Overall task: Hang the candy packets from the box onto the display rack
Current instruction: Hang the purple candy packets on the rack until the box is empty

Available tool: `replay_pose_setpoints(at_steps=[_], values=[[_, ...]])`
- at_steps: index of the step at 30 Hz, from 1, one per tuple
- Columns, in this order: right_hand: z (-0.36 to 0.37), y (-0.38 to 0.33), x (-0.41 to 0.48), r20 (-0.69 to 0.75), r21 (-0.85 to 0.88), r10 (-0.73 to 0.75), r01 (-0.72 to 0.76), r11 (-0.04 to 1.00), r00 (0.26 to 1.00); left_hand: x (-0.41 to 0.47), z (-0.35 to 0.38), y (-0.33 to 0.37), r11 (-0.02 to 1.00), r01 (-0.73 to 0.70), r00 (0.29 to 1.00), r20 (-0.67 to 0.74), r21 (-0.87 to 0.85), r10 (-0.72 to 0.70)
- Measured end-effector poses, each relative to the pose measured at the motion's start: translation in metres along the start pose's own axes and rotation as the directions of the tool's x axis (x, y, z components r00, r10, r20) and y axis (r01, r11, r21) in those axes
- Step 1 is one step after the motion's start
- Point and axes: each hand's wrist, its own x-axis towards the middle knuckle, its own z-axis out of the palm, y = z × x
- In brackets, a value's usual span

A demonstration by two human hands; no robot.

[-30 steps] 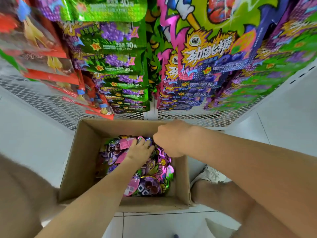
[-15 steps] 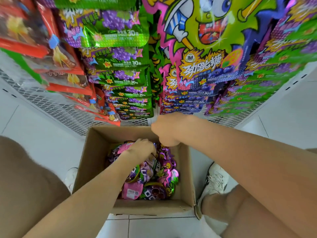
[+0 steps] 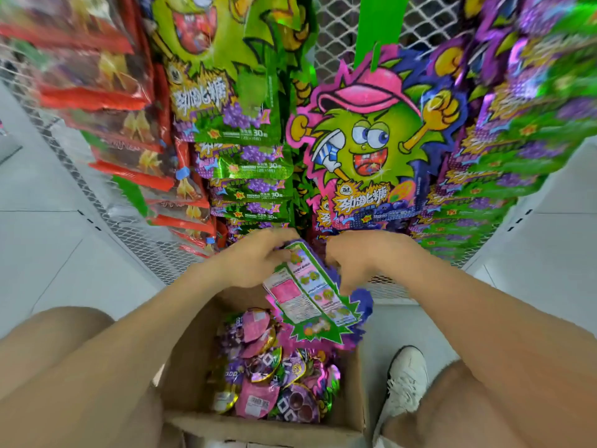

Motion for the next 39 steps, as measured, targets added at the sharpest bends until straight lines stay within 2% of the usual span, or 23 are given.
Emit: replay_pose_setpoints(at_steps=[3, 5, 7, 9, 11, 13, 15, 17, 19, 22, 26, 28, 30, 33, 35, 36, 39], values=[[-0.002, 0.013, -0.014, -0.032, 0.165, 0.040, -0.034, 0.986, 0.999, -0.014, -0.014, 0.015, 0.993, 0.082, 0.993, -0.077, -0.080, -0.089], [0.000, 0.017, -0.024, -0.098, 0.191, 0.029, -0.009, 0.981, 0.995, -0.024, -0.021, 0.031, 0.981, 0.158, 0.983, -0.077, -0.112, -0.167], [0.005, 0.013, -0.037, -0.188, 0.148, -0.049, 0.078, 0.986, 0.981, -0.039, -0.030, 0.046, 0.966, 0.206, 0.978, 0.065, -0.155, -0.198], [0.012, 0.004, -0.051, -0.251, 0.123, -0.134, 0.169, 0.978, 0.959, -0.054, -0.031, 0.057, 0.929, 0.309, 0.927, 0.281, -0.203, -0.247], [0.020, -0.006, -0.062, -0.333, 0.081, -0.203, 0.242, 0.967, 0.921, -0.062, -0.022, 0.060, 0.889, 0.389, 0.884, 0.368, -0.241, -0.287], [0.029, -0.011, -0.067, -0.427, 0.043, -0.259, 0.306, 0.951, 0.866, -0.061, -0.010, 0.054, 0.919, 0.347, 0.909, 0.310, -0.188, -0.280], [0.034, -0.013, -0.070, -0.531, 0.084, -0.312, 0.415, 0.906, 0.788, -0.061, 0.001, 0.043, 0.948, 0.289, 0.924, 0.297, -0.131, -0.240], [0.038, -0.010, -0.074, -0.643, 0.136, -0.329, 0.526, 0.840, 0.691, -0.061, 0.007, 0.034, 0.946, 0.260, 0.921, 0.345, -0.195, -0.182], [0.042, -0.008, -0.078, -0.742, 0.168, -0.304, 0.604, 0.779, 0.597, -0.059, 0.012, 0.029, 0.924, 0.197, 0.932, 0.354, -0.327, -0.073], [0.049, -0.011, -0.084, -0.819, 0.205, -0.251, 0.671, 0.712, 0.516, -0.051, 0.019, 0.032, 0.843, 0.153, 0.959, 0.285, -0.515, 0.001], [0.052, -0.016, -0.084, -0.866, 0.238, -0.198, 0.726, 0.645, 0.460, -0.037, 0.028, 0.034, 0.657, 0.217, 0.974, 0.207, -0.722, -0.094], [0.048, -0.017, -0.086, -0.871, 0.278, -0.165, 0.740, 0.612, 0.463, -0.034, 0.029, 0.029, 0.578, 0.209, 0.977, 0.192, -0.789, -0.092], [0.041, -0.008, -0.093, -0.861, 0.254, -0.178, 0.706, 0.661, 0.476, -0.033, 0.027, 0.025, 0.589, 0.160, 0.987, 0.129, -0.792, -0.095], [0.029, 0.025, -0.099, -0.800, 0.103, -0.228, 0.501, 0.859, 0.555, -0.037, 0.021, 0.022, 0.699, 0.061, 0.992, -0.035, -0.712, -0.122], [0.028, 0.041, -0.100, -0.754, 0.129, -0.165, 0.390, 0.912, 0.636, -0.041, 0.017, 0.027, 0.791, 0.016, 0.990, -0.103, -0.611, -0.099], [0.030, 0.043, -0.099, -0.725, 0.205, -0.122, 0.382, 0.901, 0.678, -0.042, 0.017, 0.032, 0.816, -0.005, 0.988, -0.127, -0.578, -0.084], [0.034, 0.034, -0.096, -0.604, 0.471, -0.064, 0.420, 0.776, 0.794, -0.046, 0.015, 0.056, 0.847, -0.071, 0.974, -0.222, -0.526, -0.056]])
